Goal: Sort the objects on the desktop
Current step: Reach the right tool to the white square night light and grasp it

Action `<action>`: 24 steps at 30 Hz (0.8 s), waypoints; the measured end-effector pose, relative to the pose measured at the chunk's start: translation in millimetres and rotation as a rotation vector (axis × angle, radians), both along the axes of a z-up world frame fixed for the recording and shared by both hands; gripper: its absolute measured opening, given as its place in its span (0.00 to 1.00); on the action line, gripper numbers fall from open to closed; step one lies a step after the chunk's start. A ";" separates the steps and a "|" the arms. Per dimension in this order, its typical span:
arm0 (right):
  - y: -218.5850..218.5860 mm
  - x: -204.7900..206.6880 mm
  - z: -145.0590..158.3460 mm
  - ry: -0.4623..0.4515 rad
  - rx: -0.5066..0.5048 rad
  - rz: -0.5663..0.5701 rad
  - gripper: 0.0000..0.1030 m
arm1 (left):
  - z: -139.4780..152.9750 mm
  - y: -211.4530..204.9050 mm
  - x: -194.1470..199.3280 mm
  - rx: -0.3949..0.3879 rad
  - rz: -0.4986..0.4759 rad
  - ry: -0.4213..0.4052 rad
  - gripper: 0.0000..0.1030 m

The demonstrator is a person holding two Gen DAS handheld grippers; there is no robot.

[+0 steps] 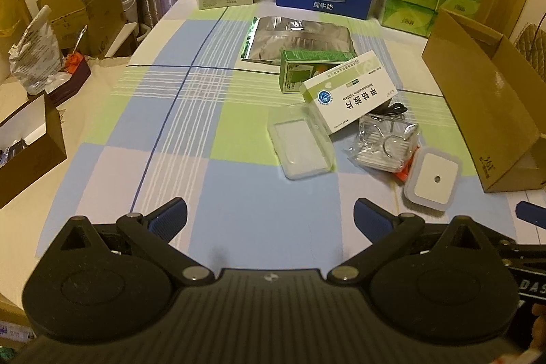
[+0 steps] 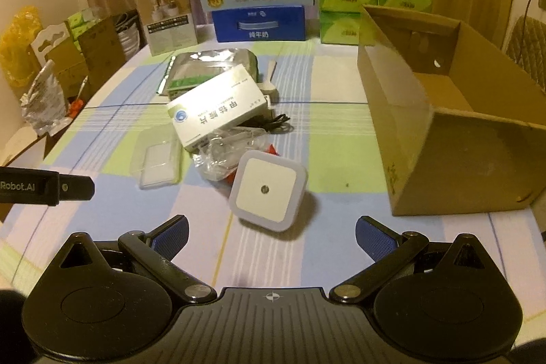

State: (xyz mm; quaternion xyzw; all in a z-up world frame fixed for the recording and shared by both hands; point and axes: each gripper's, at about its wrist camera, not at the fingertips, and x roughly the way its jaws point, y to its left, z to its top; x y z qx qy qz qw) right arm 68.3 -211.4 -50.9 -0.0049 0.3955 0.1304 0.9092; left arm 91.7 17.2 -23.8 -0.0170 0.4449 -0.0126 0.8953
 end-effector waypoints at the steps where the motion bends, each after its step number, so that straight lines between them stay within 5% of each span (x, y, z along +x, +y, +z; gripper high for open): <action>1: 1.3 4.0 -2.7 0.000 0.001 -0.005 0.98 | -2.2 -0.6 4.1 0.003 -0.002 0.003 0.99; 8: 9.4 29.3 -20.4 0.007 0.014 -0.022 0.97 | -15.1 -2.9 30.1 0.010 -0.008 0.020 0.99; 12: 14.9 42.8 -30.4 0.025 0.017 -0.027 0.83 | -21.5 -4.7 43.8 0.008 -0.020 0.024 0.99; 21: 18.6 59.7 -44.5 0.043 0.018 -0.061 0.75 | -32.5 -10.5 68.3 0.011 -0.039 0.030 0.99; 24: 16.9 62.5 -45.6 0.049 0.007 -0.053 0.64 | -37.5 -13.8 73.6 0.010 -0.047 0.036 0.99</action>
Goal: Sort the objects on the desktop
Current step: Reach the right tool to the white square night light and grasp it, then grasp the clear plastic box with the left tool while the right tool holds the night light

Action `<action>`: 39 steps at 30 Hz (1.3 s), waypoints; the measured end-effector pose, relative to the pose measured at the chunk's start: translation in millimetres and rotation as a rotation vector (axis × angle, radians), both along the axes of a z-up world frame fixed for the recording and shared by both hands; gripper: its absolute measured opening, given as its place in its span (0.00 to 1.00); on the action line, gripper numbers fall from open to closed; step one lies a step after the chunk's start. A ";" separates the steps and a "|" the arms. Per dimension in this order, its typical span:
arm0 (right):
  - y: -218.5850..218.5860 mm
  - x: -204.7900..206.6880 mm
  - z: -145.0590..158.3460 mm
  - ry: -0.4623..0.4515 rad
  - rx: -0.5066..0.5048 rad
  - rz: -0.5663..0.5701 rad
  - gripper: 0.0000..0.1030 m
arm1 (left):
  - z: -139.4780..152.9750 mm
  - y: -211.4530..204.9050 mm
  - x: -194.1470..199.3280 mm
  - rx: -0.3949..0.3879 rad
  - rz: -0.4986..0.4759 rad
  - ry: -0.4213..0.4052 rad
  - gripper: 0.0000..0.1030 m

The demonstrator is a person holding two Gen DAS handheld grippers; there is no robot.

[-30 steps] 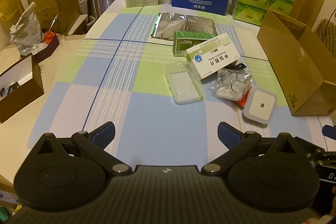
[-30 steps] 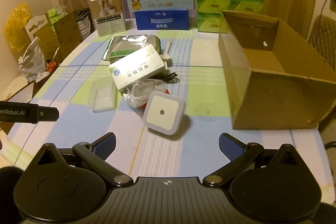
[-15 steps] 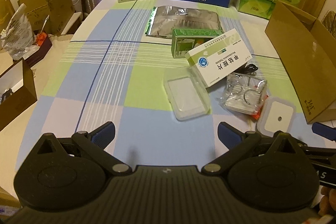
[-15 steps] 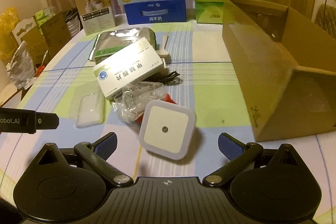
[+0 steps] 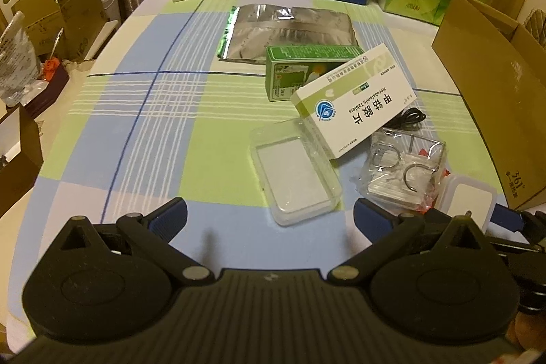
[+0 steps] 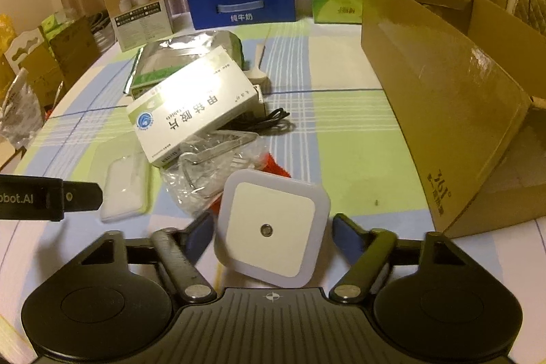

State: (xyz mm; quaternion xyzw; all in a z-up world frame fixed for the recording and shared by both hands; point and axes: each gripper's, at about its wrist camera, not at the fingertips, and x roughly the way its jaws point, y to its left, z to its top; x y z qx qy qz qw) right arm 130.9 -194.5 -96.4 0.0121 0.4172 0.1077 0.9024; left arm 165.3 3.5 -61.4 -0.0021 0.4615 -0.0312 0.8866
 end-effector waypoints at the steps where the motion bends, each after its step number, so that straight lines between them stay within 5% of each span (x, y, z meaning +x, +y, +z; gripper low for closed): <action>1: -1.7 0.1 0.3 0.002 -0.003 0.007 0.64 | -1.3 -0.8 1.5 0.000 -0.003 0.001 0.99; 15: -27.3 -13.4 5.8 -0.038 -0.044 0.015 0.61 | -23.6 -14.1 27.7 -0.004 0.034 -0.004 0.97; 20: -28.6 -14.3 5.8 -0.045 -0.050 0.025 0.61 | -32.7 -14.4 37.5 -0.019 0.051 0.017 0.72; 22: -29.1 -15.1 6.4 -0.044 -0.052 0.032 0.61 | -34.4 -14.7 37.4 -0.016 0.058 0.021 0.50; 33: -40.0 -41.1 7.8 -0.021 -0.067 0.041 0.62 | -21.6 -25.9 -30.9 -0.017 0.019 0.051 0.49; 39: -37.9 -39.7 6.8 -0.012 -0.079 -0.017 0.74 | -26.0 -36.7 -46.3 0.033 -0.008 0.057 0.52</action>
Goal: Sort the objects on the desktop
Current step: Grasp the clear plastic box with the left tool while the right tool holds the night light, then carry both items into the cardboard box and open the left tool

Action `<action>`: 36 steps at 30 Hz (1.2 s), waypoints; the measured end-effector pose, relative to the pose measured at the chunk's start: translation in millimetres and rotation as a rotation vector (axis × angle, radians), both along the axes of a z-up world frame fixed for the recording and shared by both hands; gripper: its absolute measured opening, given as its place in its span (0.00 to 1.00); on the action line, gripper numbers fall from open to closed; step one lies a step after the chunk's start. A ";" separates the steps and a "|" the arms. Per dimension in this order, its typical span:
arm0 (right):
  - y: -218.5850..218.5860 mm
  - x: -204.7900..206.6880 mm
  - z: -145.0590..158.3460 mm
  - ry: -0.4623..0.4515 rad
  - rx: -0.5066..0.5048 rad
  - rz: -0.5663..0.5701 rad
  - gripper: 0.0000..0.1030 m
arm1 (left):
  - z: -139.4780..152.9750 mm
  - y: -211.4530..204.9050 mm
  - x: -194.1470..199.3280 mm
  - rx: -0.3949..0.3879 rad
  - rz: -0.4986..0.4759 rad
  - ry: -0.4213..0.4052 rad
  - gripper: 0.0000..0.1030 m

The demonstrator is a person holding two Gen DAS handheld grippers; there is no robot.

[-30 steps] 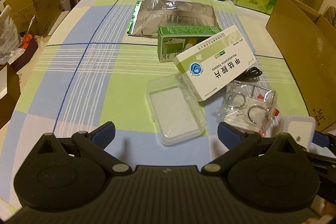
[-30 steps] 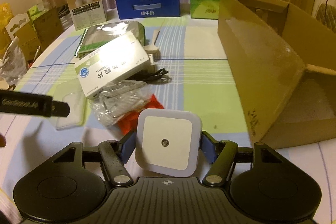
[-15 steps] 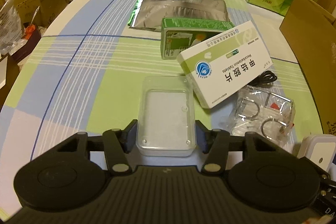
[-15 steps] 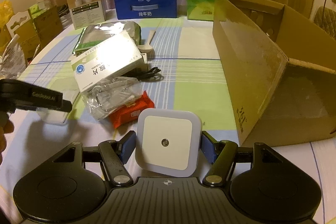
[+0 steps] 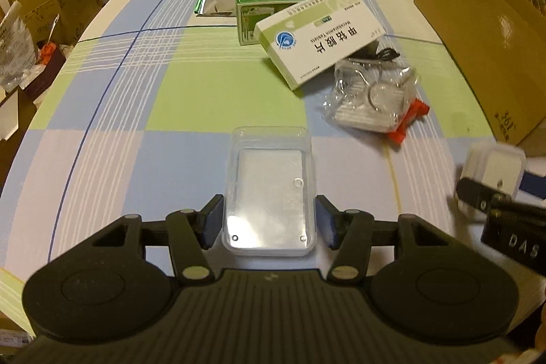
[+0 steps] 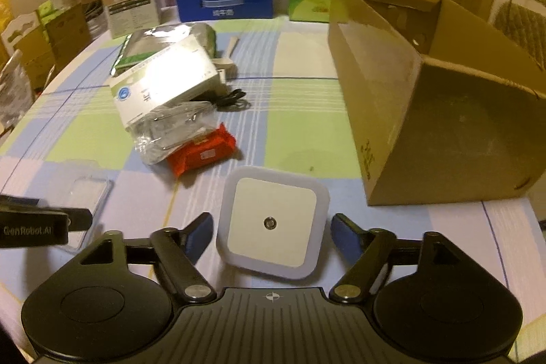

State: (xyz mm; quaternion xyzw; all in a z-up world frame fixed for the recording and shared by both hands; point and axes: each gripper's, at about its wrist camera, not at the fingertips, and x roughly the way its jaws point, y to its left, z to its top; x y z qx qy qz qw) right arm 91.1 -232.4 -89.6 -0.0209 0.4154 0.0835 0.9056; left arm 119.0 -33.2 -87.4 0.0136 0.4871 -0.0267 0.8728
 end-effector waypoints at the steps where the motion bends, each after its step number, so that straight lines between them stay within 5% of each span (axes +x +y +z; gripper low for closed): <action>1: -0.1 0.4 -0.8 0.004 0.003 -0.014 0.75 | -0.2 0.3 -0.2 -0.001 0.002 -0.002 0.54; 9: -0.3 5.2 -4.1 -0.004 0.013 -0.036 0.75 | -0.8 -2.1 11.5 0.032 -0.001 -0.035 0.59; 12: 0.8 5.7 -6.9 -0.002 0.002 -0.031 0.74 | -7.2 -1.6 15.1 0.029 0.002 -0.019 0.57; 14: 1.4 4.9 -8.2 0.001 -0.005 -0.023 0.63 | -10.6 -1.9 15.3 0.031 -0.002 -0.010 0.57; 21: 2.4 1.4 -5.0 -0.012 -0.015 0.001 0.61 | -7.4 -3.0 13.0 0.016 -0.026 -0.015 0.50; 36: -8.8 -30.4 54.9 -0.138 0.034 0.021 0.61 | 42.4 -6.0 -20.7 -0.021 -0.046 -0.099 0.50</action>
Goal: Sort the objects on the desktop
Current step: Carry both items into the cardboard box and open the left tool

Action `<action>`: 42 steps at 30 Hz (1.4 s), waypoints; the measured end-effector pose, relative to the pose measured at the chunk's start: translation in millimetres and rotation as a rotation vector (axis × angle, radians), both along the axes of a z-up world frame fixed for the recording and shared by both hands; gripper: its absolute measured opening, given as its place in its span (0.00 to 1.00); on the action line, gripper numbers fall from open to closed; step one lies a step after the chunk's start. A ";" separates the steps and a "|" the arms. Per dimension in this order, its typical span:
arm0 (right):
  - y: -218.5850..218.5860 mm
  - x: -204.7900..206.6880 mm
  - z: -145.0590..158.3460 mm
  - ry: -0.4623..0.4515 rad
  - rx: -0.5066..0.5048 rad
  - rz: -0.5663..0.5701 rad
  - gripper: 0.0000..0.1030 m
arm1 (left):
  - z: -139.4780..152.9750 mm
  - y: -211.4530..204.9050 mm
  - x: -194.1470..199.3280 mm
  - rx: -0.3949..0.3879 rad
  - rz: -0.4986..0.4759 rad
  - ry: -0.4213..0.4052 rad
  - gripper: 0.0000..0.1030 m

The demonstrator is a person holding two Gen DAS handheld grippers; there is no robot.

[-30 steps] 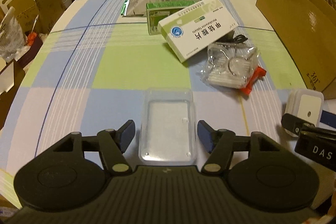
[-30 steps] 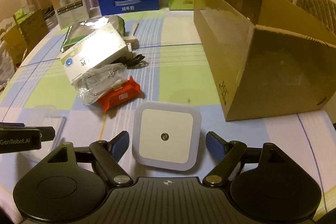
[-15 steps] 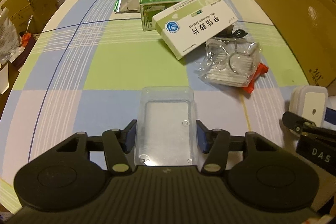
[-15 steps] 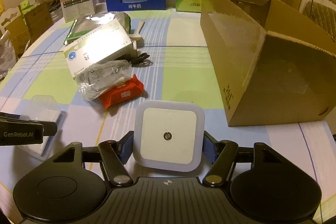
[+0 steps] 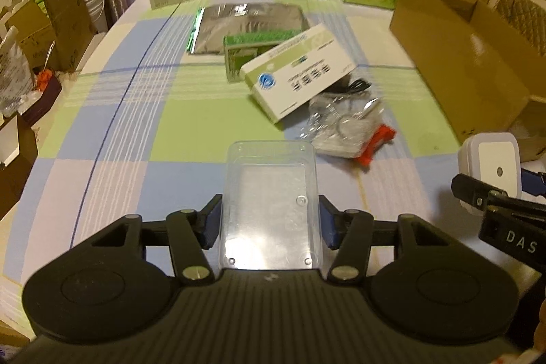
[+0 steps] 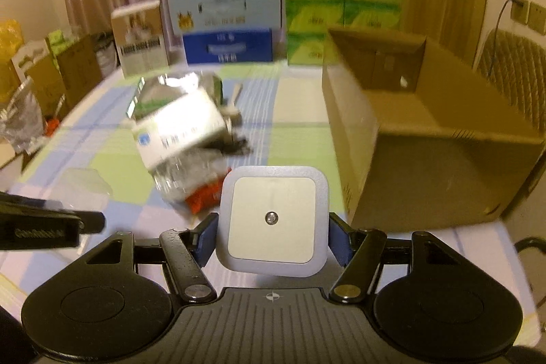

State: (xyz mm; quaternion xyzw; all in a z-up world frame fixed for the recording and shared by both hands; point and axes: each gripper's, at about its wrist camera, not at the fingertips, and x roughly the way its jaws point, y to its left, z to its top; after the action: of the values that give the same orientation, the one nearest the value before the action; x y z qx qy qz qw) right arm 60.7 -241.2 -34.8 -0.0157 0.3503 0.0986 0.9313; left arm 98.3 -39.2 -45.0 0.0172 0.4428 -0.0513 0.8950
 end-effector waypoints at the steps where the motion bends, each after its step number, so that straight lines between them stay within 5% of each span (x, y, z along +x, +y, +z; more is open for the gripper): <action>1: -1.7 -2.4 7.0 -0.018 0.003 0.002 0.61 | 4.9 -2.0 -2.1 -0.002 -0.006 -0.010 0.50; 10: -42.6 -3.7 65.9 -0.152 -0.002 -0.025 0.61 | 59.3 -44.7 -7.8 -0.042 -0.138 -0.113 0.50; 19: -118.4 36.0 97.7 -0.204 -0.052 -0.106 0.61 | 100.0 -134.5 18.8 -0.073 -0.325 -0.193 0.50; 31: -182.4 105.0 75.4 -0.128 -0.051 -0.139 0.61 | 101.9 -230.9 90.0 -0.133 -0.489 -0.174 0.50; 42: -193.4 118.3 51.7 -0.079 -0.051 -0.139 0.61 | 77.3 -258.8 123.2 -0.107 -0.527 -0.137 0.50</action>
State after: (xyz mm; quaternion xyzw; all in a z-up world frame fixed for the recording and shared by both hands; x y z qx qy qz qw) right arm 179.0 -434.6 17.0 -0.0190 0.3158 0.0238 0.9483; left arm 221.5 -298.0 32.4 0.0877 0.3584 -0.3045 0.8782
